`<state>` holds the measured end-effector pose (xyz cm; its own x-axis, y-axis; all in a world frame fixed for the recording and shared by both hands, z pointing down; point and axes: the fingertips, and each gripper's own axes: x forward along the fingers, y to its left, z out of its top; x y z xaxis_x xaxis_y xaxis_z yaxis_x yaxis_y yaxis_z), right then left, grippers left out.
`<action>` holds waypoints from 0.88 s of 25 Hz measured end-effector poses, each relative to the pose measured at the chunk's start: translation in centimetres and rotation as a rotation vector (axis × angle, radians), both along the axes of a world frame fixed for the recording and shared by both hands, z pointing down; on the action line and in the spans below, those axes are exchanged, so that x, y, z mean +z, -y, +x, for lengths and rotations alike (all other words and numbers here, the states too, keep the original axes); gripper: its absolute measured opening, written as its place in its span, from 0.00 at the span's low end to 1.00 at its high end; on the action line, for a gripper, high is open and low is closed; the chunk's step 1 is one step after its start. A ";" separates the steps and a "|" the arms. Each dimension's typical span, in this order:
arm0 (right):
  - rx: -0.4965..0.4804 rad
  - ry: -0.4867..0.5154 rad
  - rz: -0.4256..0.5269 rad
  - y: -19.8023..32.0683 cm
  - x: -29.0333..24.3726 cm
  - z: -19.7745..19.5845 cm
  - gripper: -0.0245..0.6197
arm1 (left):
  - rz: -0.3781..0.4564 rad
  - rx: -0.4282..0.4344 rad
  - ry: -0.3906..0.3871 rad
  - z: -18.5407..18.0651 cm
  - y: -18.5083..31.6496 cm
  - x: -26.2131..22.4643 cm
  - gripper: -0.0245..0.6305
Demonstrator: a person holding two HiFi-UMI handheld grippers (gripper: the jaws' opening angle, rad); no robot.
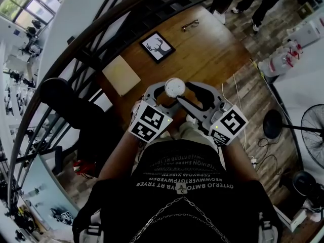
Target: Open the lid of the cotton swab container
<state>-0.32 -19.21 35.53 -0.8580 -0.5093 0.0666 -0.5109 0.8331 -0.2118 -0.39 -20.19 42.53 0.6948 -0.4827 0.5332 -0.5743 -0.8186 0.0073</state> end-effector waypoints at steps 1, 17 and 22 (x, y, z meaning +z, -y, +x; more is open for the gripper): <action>-0.002 -0.014 0.010 -0.1 0.0 0.0 0.35 | -0.008 0.003 0.006 0.1 -0.1 0.1 0.43; -0.143 0.058 0.135 -3.4 -3.0 -1.0 0.30 | -0.046 0.053 0.075 1.4 -1.3 2.0 0.42; -0.122 0.050 0.136 -3.6 -2.7 -0.1 0.24 | -0.043 0.029 0.034 1.5 -1.1 1.7 0.43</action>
<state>-0.43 -15.57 32.85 -0.9146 -0.4022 -0.0404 -0.3956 0.9111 -0.1157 1.09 -19.13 44.25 0.6896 -0.4384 0.5765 -0.5507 -0.8343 0.0243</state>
